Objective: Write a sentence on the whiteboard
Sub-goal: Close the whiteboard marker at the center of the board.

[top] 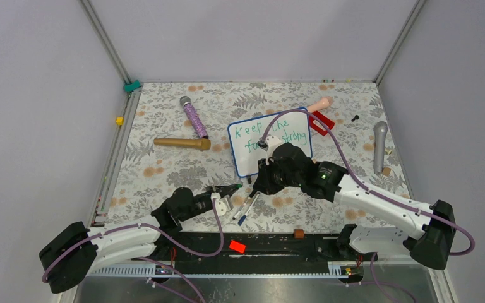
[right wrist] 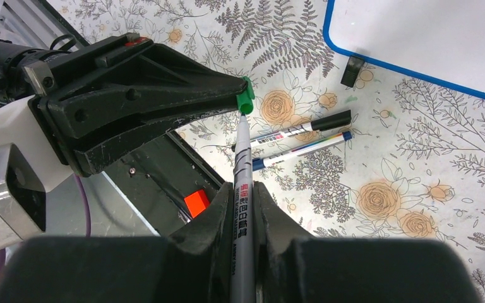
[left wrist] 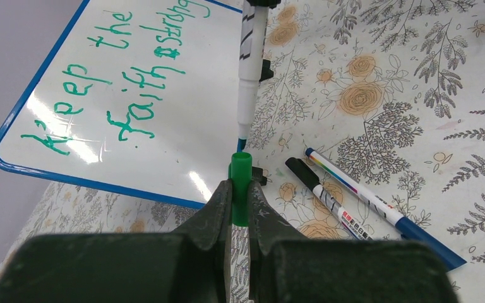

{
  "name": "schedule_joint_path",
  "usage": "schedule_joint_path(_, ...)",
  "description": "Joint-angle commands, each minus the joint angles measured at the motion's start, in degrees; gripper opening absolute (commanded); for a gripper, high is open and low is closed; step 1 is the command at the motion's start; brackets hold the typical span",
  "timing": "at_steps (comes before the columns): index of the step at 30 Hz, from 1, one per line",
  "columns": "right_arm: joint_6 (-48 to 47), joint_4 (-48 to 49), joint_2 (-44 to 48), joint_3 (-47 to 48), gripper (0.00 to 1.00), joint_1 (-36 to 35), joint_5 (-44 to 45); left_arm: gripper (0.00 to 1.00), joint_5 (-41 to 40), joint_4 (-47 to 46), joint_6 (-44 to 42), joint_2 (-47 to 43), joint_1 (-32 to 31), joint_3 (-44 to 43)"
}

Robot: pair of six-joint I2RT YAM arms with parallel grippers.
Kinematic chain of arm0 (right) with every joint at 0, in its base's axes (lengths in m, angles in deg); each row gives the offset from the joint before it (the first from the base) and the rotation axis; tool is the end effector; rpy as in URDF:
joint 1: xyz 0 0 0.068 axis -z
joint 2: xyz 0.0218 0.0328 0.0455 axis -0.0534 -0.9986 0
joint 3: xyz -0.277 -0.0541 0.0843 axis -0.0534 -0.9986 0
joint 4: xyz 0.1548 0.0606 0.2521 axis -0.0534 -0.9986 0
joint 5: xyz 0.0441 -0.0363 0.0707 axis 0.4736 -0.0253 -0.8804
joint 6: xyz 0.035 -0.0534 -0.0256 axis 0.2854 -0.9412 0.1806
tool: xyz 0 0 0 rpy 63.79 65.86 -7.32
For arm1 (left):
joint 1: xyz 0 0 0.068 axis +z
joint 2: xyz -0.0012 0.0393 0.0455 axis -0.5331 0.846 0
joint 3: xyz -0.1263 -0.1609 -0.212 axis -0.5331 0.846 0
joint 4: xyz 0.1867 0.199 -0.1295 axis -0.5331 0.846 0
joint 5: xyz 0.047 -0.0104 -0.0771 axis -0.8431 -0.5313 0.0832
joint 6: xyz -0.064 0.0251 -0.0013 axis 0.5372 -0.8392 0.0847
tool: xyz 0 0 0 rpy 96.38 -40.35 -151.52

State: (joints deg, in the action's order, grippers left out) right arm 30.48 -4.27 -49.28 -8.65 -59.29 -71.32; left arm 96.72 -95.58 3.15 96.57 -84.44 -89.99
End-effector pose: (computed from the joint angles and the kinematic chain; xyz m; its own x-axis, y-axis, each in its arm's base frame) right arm 0.1676 0.2570 0.3093 -0.6542 -0.1940 -0.7310 -0.6376 0.6613 0.3951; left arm 0.1178 -0.1701 0.1573 0.4311 0.3050 -0.8492 0.7888 0.3297 0.5188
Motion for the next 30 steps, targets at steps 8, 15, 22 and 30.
schedule_joint_path(8,-0.6,2.1,-1.4,1.5,0.0,-0.1,1.4,0.0,2.4,-2.0,-1.0,-0.7,-0.3,-0.2)
schedule_joint_path(15,0.2,4.4,-3.4,1.4,0.0,-0.1,-0.2,0.0,2.7,-1.7,-1.3,-0.9,-0.3,-0.3)
schedule_joint_path(22,1.7,10.4,-9.5,1.9,0.0,-0.1,-1.9,0.0,3.0,-1.2,-1.3,-1.8,-0.2,-0.2)
schedule_joint_path(30,5.5,20.2,-19.3,1.5,0.0,-0.2,-5.2,0.0,4.0,-4.8,-0.5,-3.8,-0.2,1.7)
